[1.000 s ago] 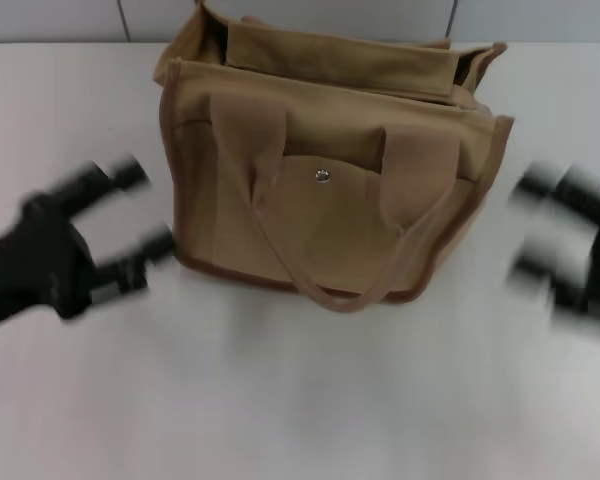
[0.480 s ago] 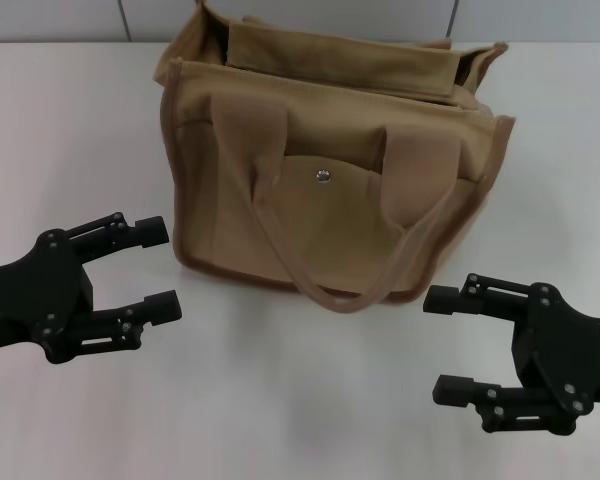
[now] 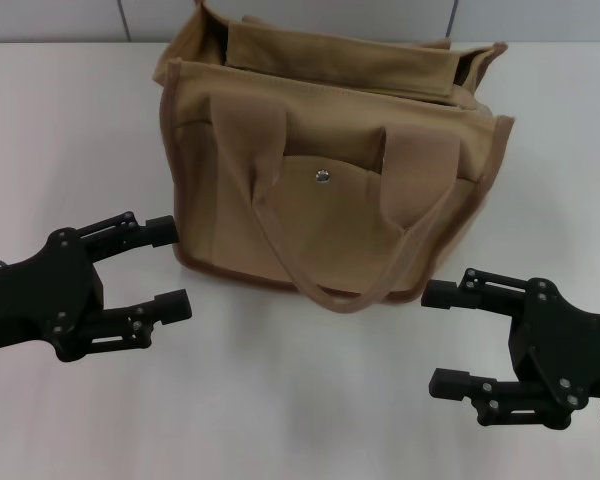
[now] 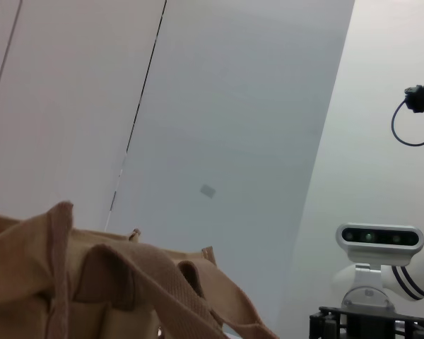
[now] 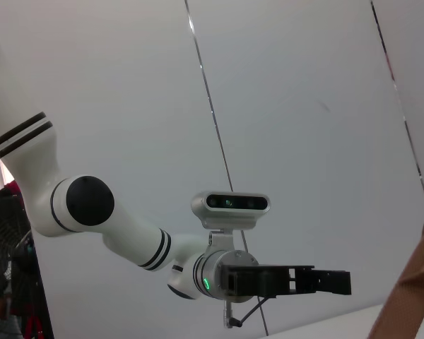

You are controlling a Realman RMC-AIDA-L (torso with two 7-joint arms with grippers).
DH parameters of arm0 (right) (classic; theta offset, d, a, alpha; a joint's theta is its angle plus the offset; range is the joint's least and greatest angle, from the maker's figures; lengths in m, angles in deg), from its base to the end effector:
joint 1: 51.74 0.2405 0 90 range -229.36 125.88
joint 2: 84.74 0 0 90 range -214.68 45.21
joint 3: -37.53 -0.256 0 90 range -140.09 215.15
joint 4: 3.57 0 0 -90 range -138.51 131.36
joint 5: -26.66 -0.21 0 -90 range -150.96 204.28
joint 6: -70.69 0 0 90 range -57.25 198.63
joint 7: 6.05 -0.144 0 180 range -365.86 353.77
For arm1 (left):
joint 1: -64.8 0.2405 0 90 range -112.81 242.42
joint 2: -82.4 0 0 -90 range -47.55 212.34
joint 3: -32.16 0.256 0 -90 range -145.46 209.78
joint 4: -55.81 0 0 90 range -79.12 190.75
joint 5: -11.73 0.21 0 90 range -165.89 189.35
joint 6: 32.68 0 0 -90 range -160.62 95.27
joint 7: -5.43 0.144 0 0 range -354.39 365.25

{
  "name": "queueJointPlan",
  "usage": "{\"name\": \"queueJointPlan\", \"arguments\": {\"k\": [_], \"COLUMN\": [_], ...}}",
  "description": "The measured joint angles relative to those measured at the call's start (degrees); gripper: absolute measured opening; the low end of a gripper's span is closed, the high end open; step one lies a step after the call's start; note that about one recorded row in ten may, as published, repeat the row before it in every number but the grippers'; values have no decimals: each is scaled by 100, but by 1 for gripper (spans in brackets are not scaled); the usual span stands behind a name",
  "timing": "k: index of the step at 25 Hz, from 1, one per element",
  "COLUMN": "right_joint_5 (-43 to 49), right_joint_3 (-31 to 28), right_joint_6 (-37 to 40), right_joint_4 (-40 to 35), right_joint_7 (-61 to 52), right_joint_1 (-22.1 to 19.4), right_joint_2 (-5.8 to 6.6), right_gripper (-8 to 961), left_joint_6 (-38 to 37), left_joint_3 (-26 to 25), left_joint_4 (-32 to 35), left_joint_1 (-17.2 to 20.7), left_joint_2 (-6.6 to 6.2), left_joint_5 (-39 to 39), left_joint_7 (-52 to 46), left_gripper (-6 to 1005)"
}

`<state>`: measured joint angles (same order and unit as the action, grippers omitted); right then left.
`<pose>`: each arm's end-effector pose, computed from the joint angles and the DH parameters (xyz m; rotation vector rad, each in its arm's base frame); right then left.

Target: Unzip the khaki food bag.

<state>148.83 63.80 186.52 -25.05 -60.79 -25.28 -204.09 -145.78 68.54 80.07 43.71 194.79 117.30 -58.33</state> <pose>0.2592 0.2338 -0.0149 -2.8364 0.3371 1.3053 -0.2925 0.2424 0.0370 -2.7136 -0.4940 -1.1957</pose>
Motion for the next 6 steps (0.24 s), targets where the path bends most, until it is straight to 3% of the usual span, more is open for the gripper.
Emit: {"name": "queueJointPlan", "arguments": {"k": [6], "right_joint_5": [-1], "right_joint_3": [5], "right_joint_6": [0], "right_joint_4": [7], "right_joint_7": [7], "right_joint_1": [0], "right_joint_2": [0], "right_gripper": [784], "left_joint_6": [6], "left_joint_3": [-1], "left_joint_4": [0], "left_joint_1": [-12], "left_joint_2": [35], "left_joint_5": [-1], "left_joint_7": [29], "left_gripper": [855]}}
